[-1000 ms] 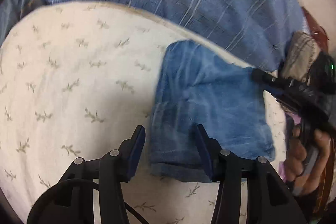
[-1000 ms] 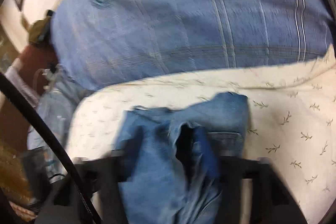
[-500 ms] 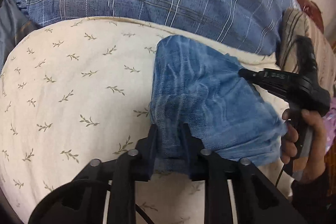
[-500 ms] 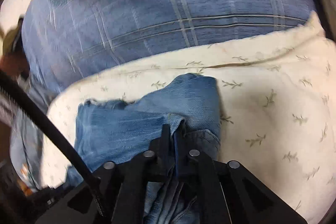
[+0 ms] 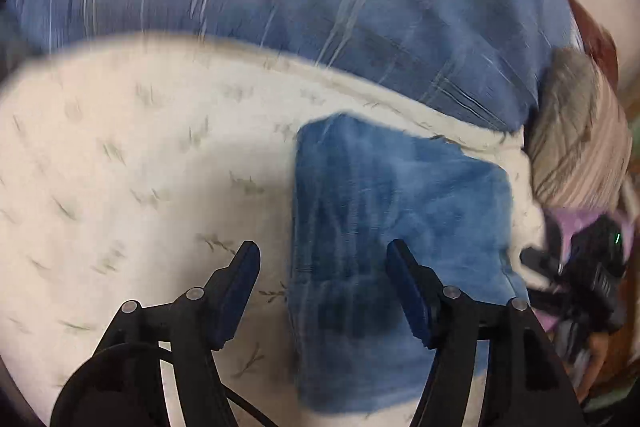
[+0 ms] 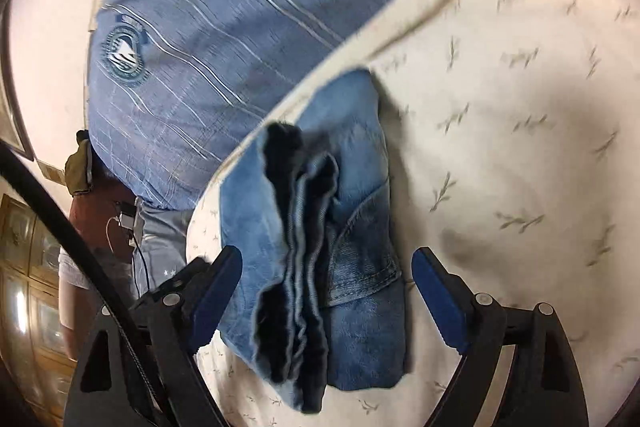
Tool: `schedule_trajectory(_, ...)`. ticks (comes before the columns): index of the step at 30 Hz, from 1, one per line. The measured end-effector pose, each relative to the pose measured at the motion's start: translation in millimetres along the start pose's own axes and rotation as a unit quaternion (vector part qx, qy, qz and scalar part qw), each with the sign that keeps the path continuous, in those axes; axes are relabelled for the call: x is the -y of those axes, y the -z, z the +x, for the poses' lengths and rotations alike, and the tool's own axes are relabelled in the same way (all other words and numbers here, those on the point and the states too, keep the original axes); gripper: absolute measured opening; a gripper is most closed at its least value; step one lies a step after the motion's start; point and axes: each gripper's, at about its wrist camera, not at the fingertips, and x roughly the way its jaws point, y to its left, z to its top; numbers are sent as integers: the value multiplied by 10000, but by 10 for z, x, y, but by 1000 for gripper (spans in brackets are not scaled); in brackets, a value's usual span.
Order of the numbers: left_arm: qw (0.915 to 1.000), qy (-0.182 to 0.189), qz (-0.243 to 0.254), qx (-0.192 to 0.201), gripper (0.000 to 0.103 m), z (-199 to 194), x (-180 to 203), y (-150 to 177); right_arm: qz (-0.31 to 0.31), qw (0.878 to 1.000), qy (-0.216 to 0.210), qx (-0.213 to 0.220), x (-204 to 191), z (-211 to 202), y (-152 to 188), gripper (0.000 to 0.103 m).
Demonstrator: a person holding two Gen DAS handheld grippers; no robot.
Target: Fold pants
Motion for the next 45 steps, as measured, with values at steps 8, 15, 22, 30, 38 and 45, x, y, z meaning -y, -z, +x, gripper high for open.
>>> schedule_trajectory(8,9968,508,-621,-73,14,38,-198,-63,-665,9963,530,-93,-228,277,32,46)
schedule_trajectory(15,9966,142,-515,630,18,-408,-187,-80,-1431,9892,-100,316,-605,292,-63,40)
schedule_trajectory(22,9960,-574,-549,409,28,-189,-311,-146,-1256,9912,375,-183,-568,648,-118,65)
schedule_trajectory(30,9792,-1714,479,975,44,-521,281,424,-1654,9825,462,718,-799,74,202,73)
schedule_trajectory(38,9684,-2089,841,1072,44,-589,589,623,-1872,9774,759,618,-854,127,409,56)
schedule_trajectory(45,9691,-2153,807,894,47,-478,526,578,-1869,9785,816,310,-820,299,512,56)
